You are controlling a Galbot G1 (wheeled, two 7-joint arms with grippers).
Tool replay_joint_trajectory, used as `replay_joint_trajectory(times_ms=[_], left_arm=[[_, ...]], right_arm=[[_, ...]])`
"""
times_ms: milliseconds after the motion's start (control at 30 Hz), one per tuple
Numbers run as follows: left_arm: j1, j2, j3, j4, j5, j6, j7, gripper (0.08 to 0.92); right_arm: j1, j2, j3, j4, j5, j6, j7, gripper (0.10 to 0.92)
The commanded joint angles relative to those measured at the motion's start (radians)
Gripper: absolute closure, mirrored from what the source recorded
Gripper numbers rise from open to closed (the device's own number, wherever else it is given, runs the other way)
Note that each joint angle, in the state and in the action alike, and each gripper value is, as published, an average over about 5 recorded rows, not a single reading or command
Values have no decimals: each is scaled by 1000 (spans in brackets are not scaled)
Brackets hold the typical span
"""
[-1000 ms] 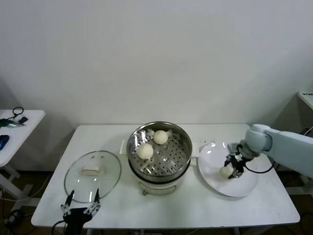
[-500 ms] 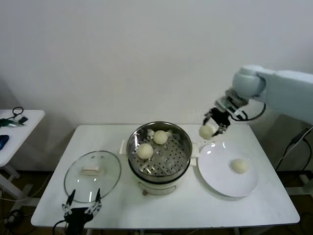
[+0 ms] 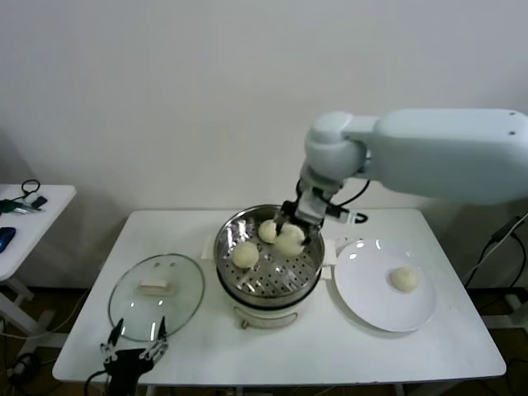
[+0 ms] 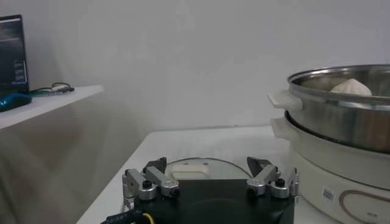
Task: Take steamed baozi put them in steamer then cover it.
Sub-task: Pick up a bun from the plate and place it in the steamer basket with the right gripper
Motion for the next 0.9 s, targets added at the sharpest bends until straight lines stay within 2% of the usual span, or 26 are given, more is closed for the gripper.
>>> replay_joint_trajectory(times_ms=[33, 267, 633, 733, 900], left_arm=[[0, -1, -3, 0, 0, 0, 0, 177], [2, -3, -8, -1, 0, -1, 0, 177], [4, -9, -7, -2, -1, -5, -3, 177], [4, -10, -7, -4, -1, -5, -3, 177], [5, -10, -7, -6, 0, -7, -3, 177]], right_arm=[[-162, 101, -5, 24, -197, 23, 52, 423], [-234, 108, -5, -21, -269, 0, 84, 423], [-255, 132, 8, -50, -274, -17, 107, 394], [-230, 121, 10, -44, -237, -14, 90, 349], [-164, 74, 31, -51, -128, -14, 24, 227]])
